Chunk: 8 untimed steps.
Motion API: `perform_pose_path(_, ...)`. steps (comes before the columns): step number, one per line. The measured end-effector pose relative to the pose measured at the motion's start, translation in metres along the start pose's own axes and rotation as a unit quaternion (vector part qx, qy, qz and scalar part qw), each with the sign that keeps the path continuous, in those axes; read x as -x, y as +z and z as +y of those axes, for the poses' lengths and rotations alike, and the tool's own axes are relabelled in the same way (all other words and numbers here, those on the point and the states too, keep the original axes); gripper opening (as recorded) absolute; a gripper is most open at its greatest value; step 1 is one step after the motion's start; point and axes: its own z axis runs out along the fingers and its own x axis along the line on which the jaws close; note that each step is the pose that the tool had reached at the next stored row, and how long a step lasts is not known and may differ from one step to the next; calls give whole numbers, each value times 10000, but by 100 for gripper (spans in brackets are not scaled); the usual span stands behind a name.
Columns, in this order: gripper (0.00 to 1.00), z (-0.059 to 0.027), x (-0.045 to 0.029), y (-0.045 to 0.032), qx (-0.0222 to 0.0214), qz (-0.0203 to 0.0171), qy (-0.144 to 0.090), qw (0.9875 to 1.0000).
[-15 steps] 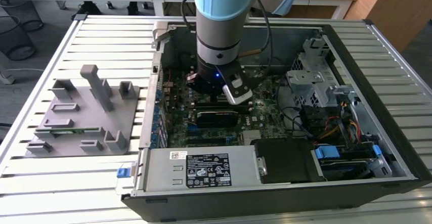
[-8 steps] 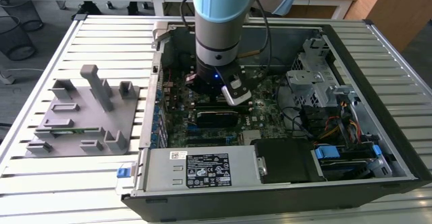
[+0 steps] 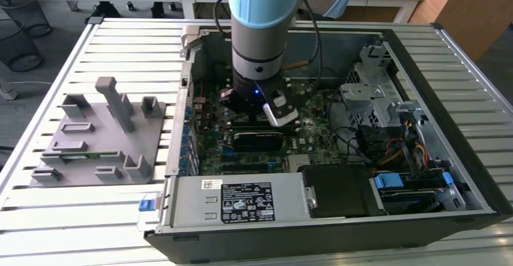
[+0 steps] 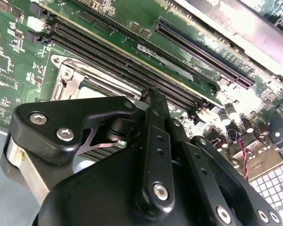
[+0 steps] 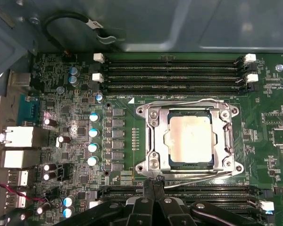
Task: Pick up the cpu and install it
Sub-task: 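Install the second cpu locking lever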
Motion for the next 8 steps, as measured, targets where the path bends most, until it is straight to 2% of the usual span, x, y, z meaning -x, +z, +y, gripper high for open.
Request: perform_pose_path(8,11,-35,0,-4,9,0,1,10000)
